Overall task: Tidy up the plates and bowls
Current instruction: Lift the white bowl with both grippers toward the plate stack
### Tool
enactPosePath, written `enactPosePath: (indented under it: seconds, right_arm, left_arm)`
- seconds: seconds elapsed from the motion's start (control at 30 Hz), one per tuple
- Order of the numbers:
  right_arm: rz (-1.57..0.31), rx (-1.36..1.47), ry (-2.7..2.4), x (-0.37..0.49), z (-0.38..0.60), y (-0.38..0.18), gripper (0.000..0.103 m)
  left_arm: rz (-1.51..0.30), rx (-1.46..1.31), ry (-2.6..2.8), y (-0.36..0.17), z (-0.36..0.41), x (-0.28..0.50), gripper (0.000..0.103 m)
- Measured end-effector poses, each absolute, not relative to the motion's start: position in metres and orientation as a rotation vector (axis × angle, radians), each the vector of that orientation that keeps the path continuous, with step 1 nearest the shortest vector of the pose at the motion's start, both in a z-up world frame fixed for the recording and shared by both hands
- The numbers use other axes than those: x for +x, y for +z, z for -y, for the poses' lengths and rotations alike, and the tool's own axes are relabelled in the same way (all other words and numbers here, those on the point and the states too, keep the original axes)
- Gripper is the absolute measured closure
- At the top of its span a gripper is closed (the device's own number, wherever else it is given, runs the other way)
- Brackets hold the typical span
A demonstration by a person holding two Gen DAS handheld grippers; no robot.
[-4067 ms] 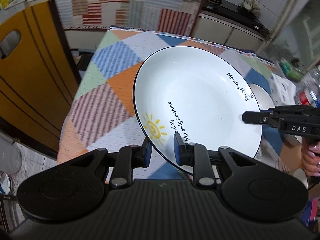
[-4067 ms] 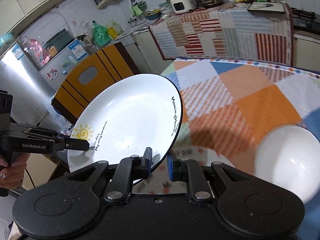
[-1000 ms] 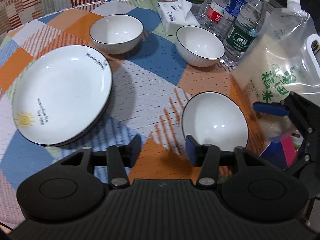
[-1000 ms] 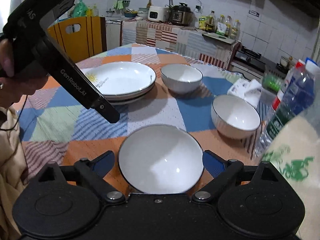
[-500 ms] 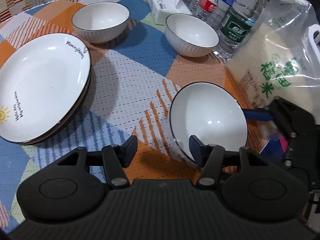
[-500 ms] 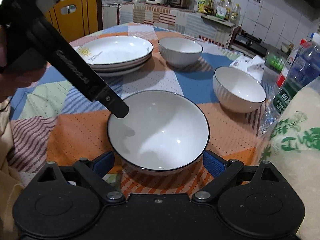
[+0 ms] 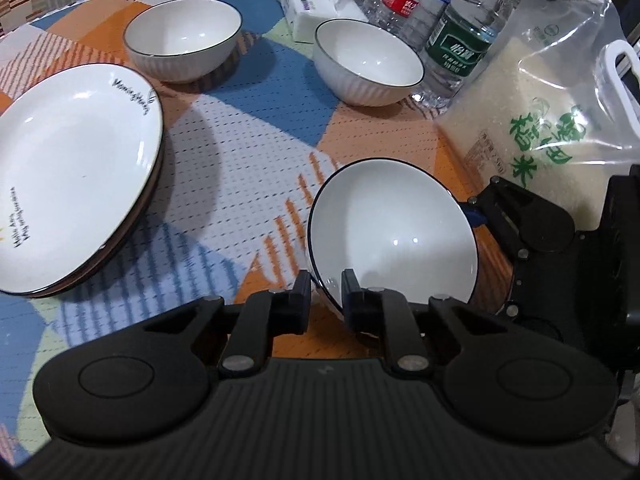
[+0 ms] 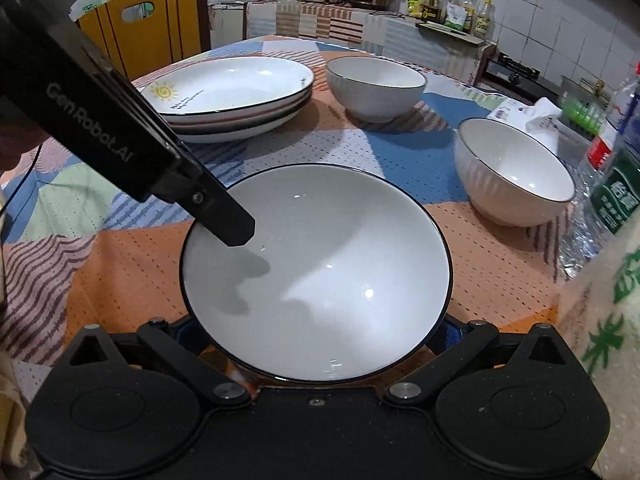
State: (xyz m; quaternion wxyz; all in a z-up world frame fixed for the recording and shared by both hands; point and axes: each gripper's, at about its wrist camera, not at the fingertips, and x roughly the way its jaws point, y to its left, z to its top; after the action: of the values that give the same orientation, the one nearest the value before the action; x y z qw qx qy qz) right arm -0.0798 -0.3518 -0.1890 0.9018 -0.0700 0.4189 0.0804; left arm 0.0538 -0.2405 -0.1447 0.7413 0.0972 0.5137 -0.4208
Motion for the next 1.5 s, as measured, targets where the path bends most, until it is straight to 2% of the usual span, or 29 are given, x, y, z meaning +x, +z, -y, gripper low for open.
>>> enactPosePath:
  seconds: [0.57,0.97,1.03,1.5]
  right_arm:
    - [-0.803,-0.179,0.291,-0.059,0.285,-0.151,0.0]
    - [-0.82,-0.17,0.405,-0.034,0.227,-0.167,0.0]
    - [-0.823,-0.181,0.415,-0.033,0.217,-0.171,0.0]
    - [-0.843,-0.21,0.406,-0.033,0.201,-0.187,0.0]
  left_arm:
    - [-1.153,0.251,-0.824,-0.101,0.163,0.07,0.089]
    - [-1.262,0.191,-0.708,-0.124,0.097,0.091,0.088]
    - [-1.276,0.189,-0.698,-0.129,0.092,0.092,0.085]
    - [-1.301,0.178,-0.684,-0.148,0.089,0.092,0.085]
